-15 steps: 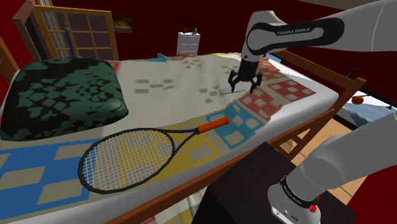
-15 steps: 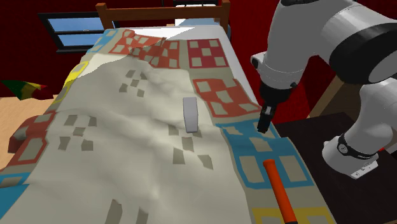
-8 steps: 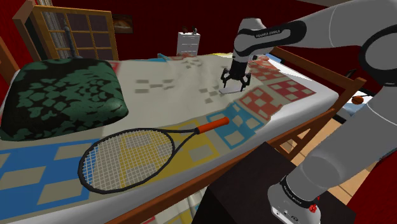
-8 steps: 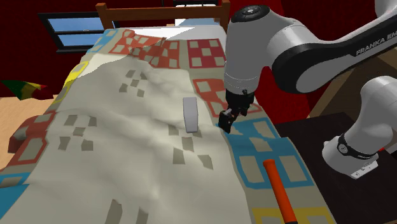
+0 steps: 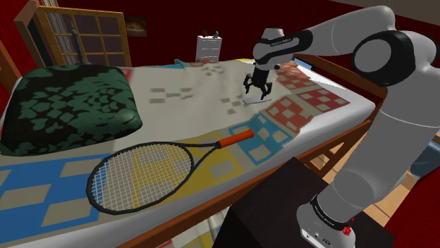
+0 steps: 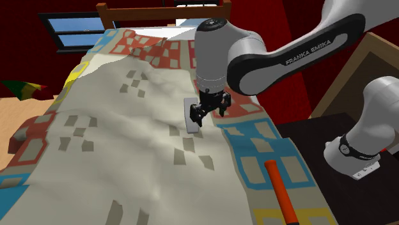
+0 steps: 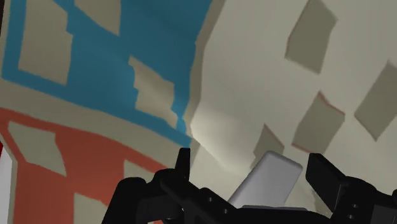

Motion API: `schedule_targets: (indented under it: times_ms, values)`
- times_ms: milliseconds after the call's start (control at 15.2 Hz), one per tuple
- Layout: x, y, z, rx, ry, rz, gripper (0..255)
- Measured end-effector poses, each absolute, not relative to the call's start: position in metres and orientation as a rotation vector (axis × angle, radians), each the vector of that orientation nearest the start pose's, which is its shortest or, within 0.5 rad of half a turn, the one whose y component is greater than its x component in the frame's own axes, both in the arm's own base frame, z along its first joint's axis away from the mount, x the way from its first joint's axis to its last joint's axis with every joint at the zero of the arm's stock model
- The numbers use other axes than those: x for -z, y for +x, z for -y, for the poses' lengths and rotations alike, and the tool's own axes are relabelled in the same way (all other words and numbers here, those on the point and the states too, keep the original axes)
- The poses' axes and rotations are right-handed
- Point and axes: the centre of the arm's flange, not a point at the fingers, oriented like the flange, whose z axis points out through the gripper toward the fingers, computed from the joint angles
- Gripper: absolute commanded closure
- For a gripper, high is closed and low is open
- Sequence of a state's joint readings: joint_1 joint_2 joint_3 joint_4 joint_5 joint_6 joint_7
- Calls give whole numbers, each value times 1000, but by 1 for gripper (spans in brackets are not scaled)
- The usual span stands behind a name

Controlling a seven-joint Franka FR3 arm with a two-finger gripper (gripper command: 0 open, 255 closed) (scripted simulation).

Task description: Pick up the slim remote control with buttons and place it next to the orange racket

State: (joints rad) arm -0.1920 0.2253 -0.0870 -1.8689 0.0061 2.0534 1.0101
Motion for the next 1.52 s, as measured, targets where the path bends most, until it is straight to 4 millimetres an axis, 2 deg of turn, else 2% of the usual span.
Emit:
schedule_targets:
  times_ms: [396,660,858,1188,1518]
  values:
    - [-366,616,231,-13,-2278,-2181,0]
    - [-349,626,273,12,-2106,-2335,0]
    - [-337,630,281,16,-2074,-2361,0]
    - [-311,630,282,17,-2069,-2365,0]
    - [-307,630,283,17,-2069,-2365,0]
